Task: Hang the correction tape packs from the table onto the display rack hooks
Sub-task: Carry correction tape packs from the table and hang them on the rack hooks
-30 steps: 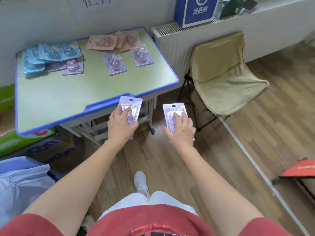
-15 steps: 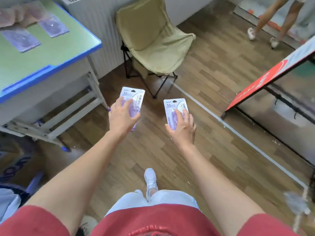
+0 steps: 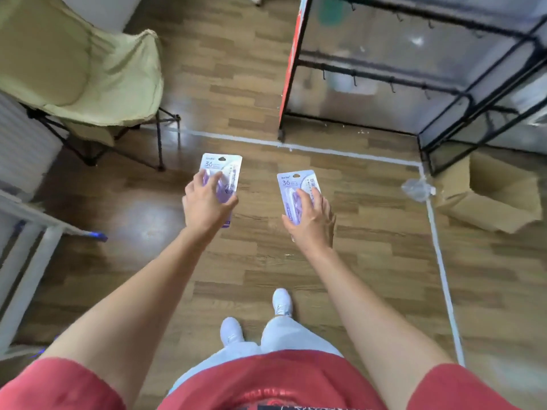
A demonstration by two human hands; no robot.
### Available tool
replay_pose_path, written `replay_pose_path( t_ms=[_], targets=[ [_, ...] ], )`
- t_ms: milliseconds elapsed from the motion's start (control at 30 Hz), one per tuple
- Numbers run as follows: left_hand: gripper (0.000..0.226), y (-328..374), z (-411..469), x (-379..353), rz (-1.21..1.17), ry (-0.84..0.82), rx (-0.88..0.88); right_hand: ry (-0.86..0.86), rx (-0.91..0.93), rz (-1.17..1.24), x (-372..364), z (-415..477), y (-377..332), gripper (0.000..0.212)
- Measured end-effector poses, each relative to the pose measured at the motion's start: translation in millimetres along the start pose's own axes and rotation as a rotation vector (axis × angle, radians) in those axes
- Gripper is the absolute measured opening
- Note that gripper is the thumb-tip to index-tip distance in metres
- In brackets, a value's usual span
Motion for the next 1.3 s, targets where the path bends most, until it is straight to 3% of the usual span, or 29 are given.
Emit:
replay_pose_path(
  t_ms=[333,667,900,1300],
  targets=[
    [0.059,182.2,-51.2,-98.5,0.042,-0.063,-0.236,0.147,-0.231,0.042,84.6,-31.7,174.3,0.061],
    [0.058,375.2,-83.1,-170.8,-0.085,0.063,-0.325,0.301,-0.128,-0.058,218.4,17.1,342.2,0.061],
    [0.058,491.3,-46.5,-148.6,-0.109,0.172,-0.422,0.485,-0.028,-0.108,314.8,109.5,380.0,0.061],
    [0.063,651.4,51.6,-95.5,-0.221,0.283,-0.555,0.810,0.147,-0.144,432.3,280.4,382.2,0.065]
  ],
)
Point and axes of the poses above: each hand's wrist, its own z-axis towards the middle knuckle, its own x-axis out of the back of the hand, y = z × x, the point moved 2 cm from there along z, towards the middle knuckle, and after that the axes turned 13 degrees about x, right-handed, at the moved point
